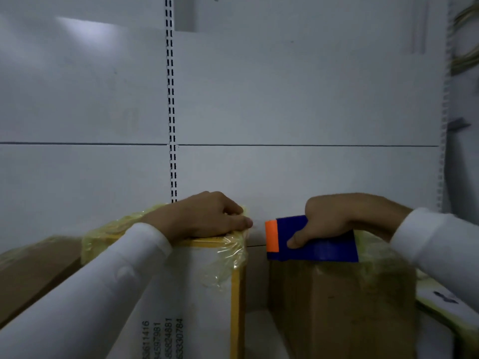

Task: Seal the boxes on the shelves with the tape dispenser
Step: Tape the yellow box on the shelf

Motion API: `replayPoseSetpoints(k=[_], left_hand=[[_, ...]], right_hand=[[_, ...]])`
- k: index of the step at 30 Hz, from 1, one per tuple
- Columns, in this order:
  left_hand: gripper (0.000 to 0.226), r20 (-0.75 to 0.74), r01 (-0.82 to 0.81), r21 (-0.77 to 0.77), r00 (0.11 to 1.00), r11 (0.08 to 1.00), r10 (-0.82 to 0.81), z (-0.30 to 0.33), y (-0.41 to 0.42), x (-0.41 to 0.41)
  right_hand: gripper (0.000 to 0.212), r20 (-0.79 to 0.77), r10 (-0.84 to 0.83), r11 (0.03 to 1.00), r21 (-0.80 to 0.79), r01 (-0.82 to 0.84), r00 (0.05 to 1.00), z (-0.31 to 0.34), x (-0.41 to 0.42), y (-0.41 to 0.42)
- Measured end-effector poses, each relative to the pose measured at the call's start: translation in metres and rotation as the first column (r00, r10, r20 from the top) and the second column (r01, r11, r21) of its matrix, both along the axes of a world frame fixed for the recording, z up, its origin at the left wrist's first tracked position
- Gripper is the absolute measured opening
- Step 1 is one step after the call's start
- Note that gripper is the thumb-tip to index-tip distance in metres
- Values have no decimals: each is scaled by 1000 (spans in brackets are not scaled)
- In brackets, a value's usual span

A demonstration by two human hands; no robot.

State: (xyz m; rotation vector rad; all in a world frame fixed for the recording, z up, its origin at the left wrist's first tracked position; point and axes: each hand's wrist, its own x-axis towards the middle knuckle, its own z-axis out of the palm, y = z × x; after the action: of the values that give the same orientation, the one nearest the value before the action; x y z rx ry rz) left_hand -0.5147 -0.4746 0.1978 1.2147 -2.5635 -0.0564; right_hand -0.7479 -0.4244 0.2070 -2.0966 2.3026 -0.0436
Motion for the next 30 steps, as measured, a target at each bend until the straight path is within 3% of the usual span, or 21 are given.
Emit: replayPoseSetpoints(k=[10,15,19,22,27,30], left_hand=[[41,27,-9,32,1000,999,8,6,14,-3],[33,140,-195,-24,970,980,197,15,26,-24],[52,191,-396,-168,886,903,423,2,31,-46],[52,208,-425,-265,851,865,482,-3,41,-50],[49,230,-343,-15,913,939,337,14,61,-25],[49,254,-337,8,911,941,324,17,66,-8]], right_hand=[[56,163,104,977,-202,-70,981,1,-31,17],[54,187,173,963,-239,-126,967,-5,-56,14],[54,205,262,945,-255,-207,943,-14,-70,9],[54,198,339,923,-258,-284,920,-19,-75,8],[52,251,452,881,-276,-384,856,-19,-80,12],[51,298,495,865,-256,-431,816,-20,-84,19]])
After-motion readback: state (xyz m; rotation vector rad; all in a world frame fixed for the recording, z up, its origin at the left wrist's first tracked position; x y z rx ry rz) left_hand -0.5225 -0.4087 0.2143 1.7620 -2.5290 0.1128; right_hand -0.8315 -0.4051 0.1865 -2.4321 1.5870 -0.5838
